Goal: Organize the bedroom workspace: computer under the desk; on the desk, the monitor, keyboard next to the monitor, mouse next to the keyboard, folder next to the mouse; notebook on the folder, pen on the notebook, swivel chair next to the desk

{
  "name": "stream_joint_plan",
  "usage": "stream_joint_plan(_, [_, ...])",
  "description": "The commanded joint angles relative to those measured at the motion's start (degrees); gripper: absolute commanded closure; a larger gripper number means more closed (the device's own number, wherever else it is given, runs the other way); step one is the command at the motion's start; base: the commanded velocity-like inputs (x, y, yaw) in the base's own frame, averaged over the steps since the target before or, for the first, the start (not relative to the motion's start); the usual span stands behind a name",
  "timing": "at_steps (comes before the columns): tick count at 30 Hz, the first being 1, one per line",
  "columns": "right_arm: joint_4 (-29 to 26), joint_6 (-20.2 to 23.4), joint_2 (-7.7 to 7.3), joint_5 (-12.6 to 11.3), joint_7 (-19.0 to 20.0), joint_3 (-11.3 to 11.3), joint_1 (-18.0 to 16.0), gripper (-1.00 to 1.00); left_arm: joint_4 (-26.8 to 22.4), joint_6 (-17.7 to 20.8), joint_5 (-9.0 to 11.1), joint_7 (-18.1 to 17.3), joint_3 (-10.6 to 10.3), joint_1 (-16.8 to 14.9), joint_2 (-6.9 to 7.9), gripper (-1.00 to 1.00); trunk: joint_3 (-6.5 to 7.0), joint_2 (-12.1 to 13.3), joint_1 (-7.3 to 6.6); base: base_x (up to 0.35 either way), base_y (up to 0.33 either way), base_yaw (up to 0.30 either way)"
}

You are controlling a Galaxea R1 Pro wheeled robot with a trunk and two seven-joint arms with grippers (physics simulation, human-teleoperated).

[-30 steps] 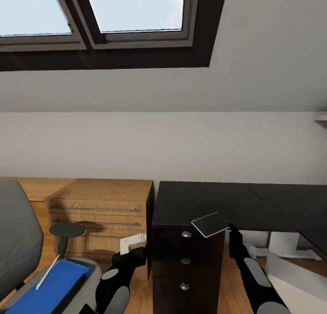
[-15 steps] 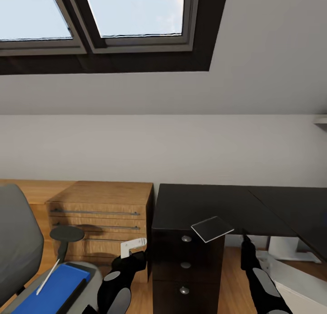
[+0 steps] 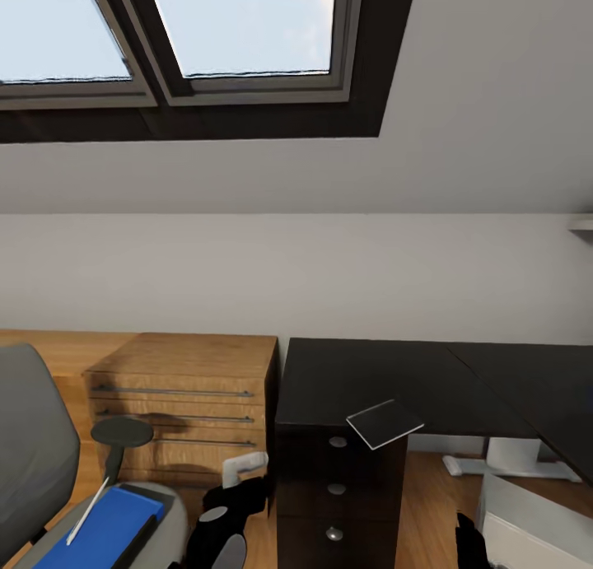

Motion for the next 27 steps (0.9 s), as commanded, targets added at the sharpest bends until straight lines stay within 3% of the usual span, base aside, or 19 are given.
stream_joint_plan(1, [0.64, -0.16, -0.02, -0.59, 0.35, -0.02, 0.04, -1.00, 0.22, -0.44, 0.43, 0.44, -0.21, -0.06, 0.03, -1.00, 0.12, 0.37, -0.23, 0.000, 0.000, 0.000])
stream_joint_plan(3, [4.61, -0.31, -0.04, -0.53, 0.43, 0.10, 0.29, -1.00, 5.08, -3.49, 0.48, 0.51, -2.45, -0.06, 0.04, -1.00, 0.48, 1.18, -0.67, 0.000, 0.000, 0.000])
stream_joint_plan(5, [6.02, -0.41, 0.06, -0.49, 0.48, 0.19, 0.34, -1.00, 10.43, -5.79, 0.40, 0.70, -6.53, -0.04, -0.07, -1.00, 0.84, 1.98, -1.11, 0.000, 0.000, 0.000])
stream_joint_plan(7, [6.40, -0.43, 0.15, -0.47, 0.60, 0.24, 0.35, -1.00, 12.66, -7.71, 0.44, 0.77, -9.15, -0.03, -0.01, -1.00, 1.19, 2.78, -1.55, 0.000, 0.000, 0.000])
stream_joint_plan(8, [6.87, -0.45, 0.31, -0.46, 0.82, 0.29, 0.37, -1.00, 17.16, -12.84, 0.72, 0.77, -13.05, -0.04, 0.24, -1.00, 1.37, 3.18, -1.77, 0.000, 0.000, 0.000])
stream_joint_plan(10, [7.10, -0.47, 0.40, -0.50, 0.93, 0.31, 0.37, -1.00, 26.67, -19.39, 0.77, 0.57, -15.19, -0.04, 0.13, -1.00, 1.73, 3.98, -2.21, 0.000, 0.000, 0.000])
stream_joint_plan(11, [7.13, -0.47, 0.40, -0.51, 0.95, 0.31, 0.37, -1.00, 30.46, -21.54, 0.74, 0.54, -15.59, -0.05, -0.04, -1.00, 1.91, 4.39, -2.43, 0.000, 0.000, 0.000])
stream_joint_plan(17, [7.20, -1.03, 0.43, -0.51, 2.19, 0.32, 0.37, -1.00, 38.83, -26.01, 0.68, 0.33, -16.18, -0.05, -0.52, -1.00, 2.99, 6.79, -3.75, 0.000, 0.000, 0.000])
stream_joint_plan(27, [7.22, -2.20, 0.43, 0.22, 2.90, 0.40, 0.37, -1.00, 42.78, -27.81, 0.64, 0.20, -16.08, -0.05, -0.54, -1.00, 4.78, 10.80, -5.94, 0.000, 0.000, 0.000])
